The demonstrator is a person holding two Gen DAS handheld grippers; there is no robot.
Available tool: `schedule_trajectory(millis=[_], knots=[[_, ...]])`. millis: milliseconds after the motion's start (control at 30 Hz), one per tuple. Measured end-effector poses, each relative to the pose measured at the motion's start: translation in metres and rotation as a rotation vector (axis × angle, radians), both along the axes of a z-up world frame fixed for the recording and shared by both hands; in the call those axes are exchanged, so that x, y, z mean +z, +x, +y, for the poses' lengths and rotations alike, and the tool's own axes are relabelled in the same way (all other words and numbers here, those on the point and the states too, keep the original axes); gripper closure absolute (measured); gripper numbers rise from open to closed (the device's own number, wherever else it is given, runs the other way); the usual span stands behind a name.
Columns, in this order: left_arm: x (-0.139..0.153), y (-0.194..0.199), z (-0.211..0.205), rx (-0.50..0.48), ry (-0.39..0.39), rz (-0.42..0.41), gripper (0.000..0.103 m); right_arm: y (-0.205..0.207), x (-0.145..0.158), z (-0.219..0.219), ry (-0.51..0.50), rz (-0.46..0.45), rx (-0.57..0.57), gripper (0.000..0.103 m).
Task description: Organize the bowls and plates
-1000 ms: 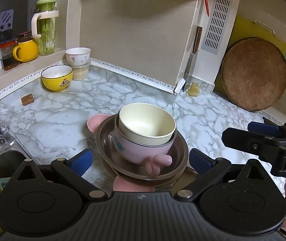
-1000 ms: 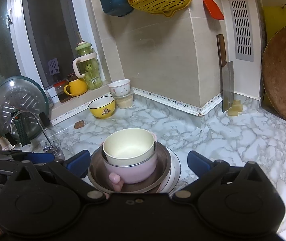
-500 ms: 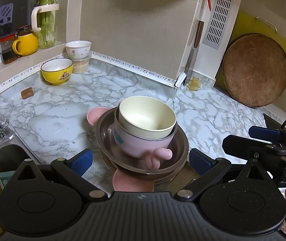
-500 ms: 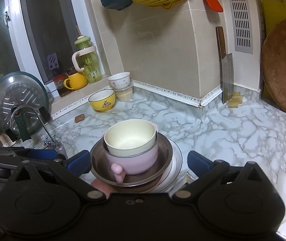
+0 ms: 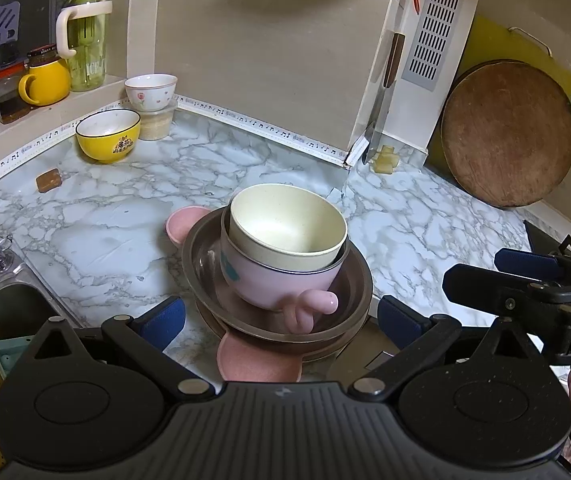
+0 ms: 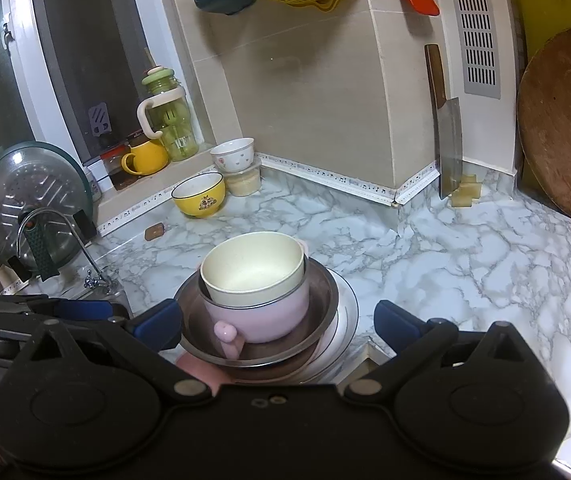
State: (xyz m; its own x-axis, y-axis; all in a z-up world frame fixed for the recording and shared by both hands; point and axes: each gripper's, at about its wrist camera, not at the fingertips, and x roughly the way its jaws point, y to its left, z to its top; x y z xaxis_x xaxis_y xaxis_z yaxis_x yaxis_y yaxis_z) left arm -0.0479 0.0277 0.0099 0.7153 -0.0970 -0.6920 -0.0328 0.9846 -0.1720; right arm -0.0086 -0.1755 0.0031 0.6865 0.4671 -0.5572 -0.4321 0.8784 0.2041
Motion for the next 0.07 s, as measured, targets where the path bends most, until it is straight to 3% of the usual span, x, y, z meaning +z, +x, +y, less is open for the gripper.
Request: schedule_trajectory(millis=[67], knots=[[-0.0001, 0.0003, 0.0, 0.001, 0.0, 0.001, 0.0, 0.0016, -0.0004, -0.0016, 0.001, 0.004, -0.001, 0.0]])
